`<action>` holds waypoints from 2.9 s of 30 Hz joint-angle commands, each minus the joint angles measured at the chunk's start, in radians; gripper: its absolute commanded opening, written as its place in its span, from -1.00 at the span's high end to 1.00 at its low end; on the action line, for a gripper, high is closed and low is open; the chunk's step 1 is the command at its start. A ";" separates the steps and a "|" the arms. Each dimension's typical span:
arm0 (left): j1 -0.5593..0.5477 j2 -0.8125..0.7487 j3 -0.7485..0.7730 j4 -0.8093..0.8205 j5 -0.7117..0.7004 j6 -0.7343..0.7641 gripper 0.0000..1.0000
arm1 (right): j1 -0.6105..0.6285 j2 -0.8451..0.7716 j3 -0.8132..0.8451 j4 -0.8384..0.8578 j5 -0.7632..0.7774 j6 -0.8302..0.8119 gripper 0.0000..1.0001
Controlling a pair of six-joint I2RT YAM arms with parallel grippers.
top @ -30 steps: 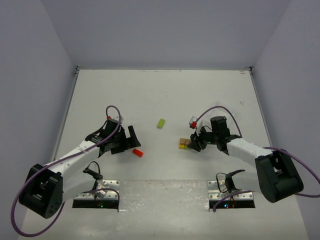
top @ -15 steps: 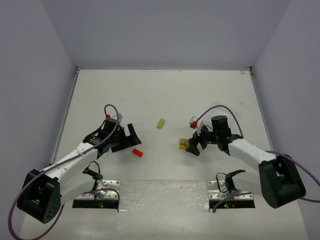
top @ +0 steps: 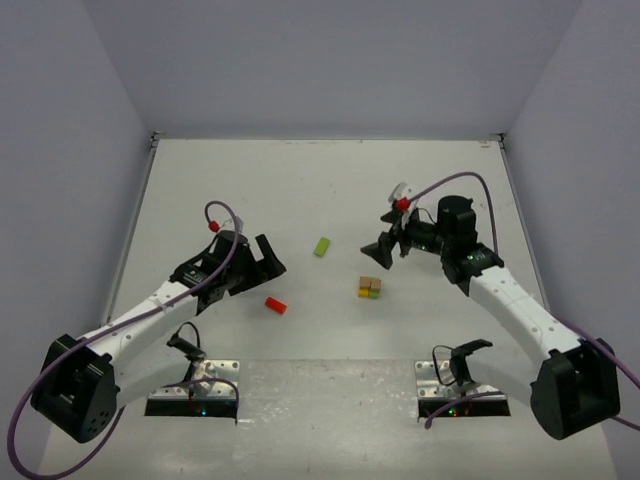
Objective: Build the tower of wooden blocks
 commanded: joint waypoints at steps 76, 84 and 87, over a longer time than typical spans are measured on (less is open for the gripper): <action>-0.087 -0.016 0.006 0.009 -0.414 -0.025 -1.00 | 0.461 0.488 0.349 -0.501 0.730 0.679 -0.97; -0.086 -0.024 0.005 0.007 -0.413 -0.027 -1.00 | 0.467 0.480 0.343 -0.505 0.739 0.681 -0.97; -0.086 -0.027 0.004 0.007 -0.412 -0.027 -1.00 | 0.470 0.475 0.345 -0.507 0.757 0.683 -0.97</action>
